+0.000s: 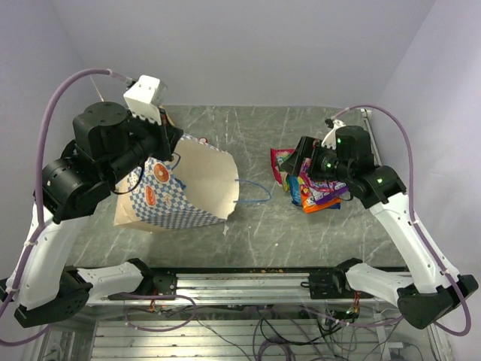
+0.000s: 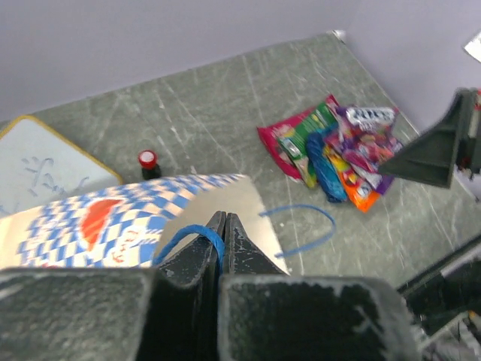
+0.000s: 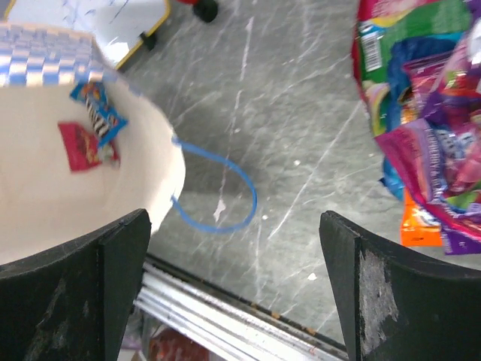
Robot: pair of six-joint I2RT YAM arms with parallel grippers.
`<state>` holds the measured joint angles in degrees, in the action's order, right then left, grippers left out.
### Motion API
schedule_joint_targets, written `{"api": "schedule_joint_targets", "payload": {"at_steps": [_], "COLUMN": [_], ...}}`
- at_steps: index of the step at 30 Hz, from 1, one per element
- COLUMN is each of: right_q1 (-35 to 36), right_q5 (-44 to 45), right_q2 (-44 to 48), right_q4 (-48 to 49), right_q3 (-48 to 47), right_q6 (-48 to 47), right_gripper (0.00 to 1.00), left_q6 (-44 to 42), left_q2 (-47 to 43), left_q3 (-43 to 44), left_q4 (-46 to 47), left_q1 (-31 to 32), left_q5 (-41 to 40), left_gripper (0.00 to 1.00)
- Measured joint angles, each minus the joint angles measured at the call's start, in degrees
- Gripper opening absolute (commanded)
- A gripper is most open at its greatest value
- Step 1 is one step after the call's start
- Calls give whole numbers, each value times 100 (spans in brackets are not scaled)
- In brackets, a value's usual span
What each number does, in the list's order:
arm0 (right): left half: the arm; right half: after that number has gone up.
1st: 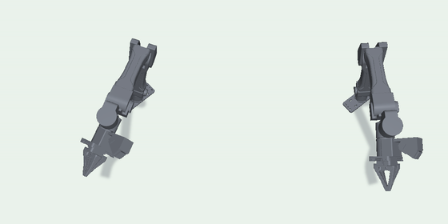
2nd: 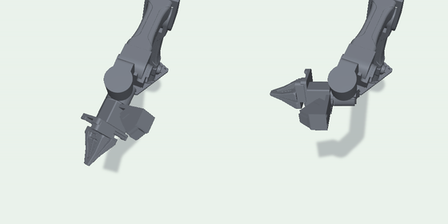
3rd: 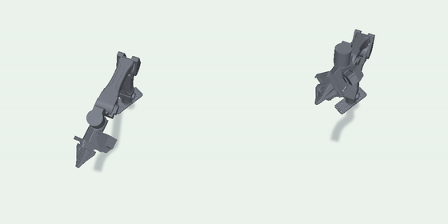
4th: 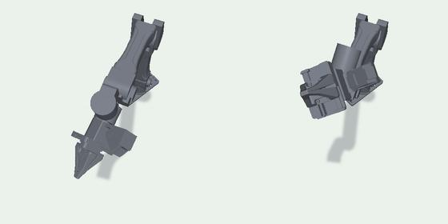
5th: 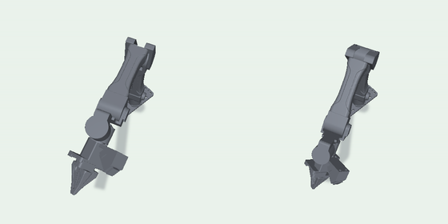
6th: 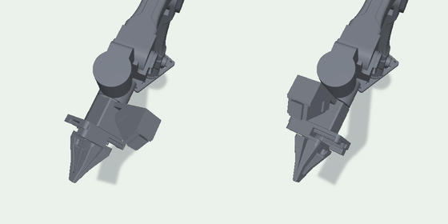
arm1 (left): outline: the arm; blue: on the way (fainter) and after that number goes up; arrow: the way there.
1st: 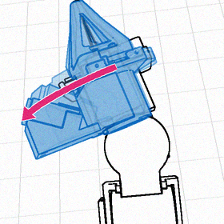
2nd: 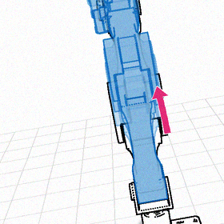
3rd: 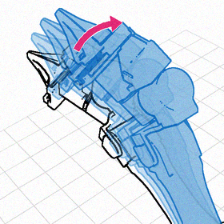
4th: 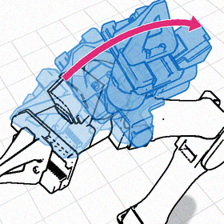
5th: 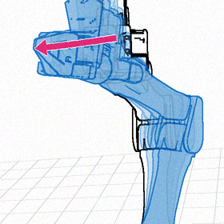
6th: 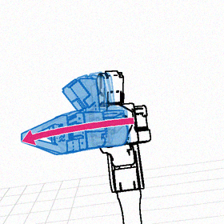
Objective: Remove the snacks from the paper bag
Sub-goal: Take out the snack from the paper bag.
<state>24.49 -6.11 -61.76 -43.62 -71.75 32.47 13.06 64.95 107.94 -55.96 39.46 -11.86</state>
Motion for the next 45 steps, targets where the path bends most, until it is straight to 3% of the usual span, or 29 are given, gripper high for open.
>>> {"api": "schedule_joint_targets", "payload": {"at_steps": [4, 7, 12, 17, 23, 32, 38, 45], "right_q1": [81, 568, 1808, 2498, 2583, 2586, 2771, 3633], "right_q5": [-592, -675, -470, -63, 321, 970, 1668, 2017], "right_q2": [-46, -227, -761, -1384, -1674, -1705, -1727, -1237], "right_q4": [31, 151, 328, 315, 304, 337, 420, 1801], "right_q3": [42, 146, 138, -101, -203, -592, -684, 658], "right_q6": [74, 223, 374, 398, 474, 643, 81, -1062], "right_gripper": [99, 100, 100, 100, 100, 100, 100, 100], "left_q6": [-168, 76, 1215, 2380, 2894, 3136, 3261, 3344], "left_q2": [-35, -122, -326, -1054, -1897, -2321, -2444, -2470], "left_q3": [-444, -1137, -2752, -3891, -4019, -4656, -4669, -4218], "left_q4": [17, 199, 822, 1290, 1346, 1283, 1084, 702], "left_q1": [-4, -7, -4, -4, -4, -4, -4, -4], "left_q5": [702, 1270, 2103, 2430, 2413, 2323, 1969, 1506], "left_gripper": [7, 7, 7, 7, 7, 7, 7, 7]}}
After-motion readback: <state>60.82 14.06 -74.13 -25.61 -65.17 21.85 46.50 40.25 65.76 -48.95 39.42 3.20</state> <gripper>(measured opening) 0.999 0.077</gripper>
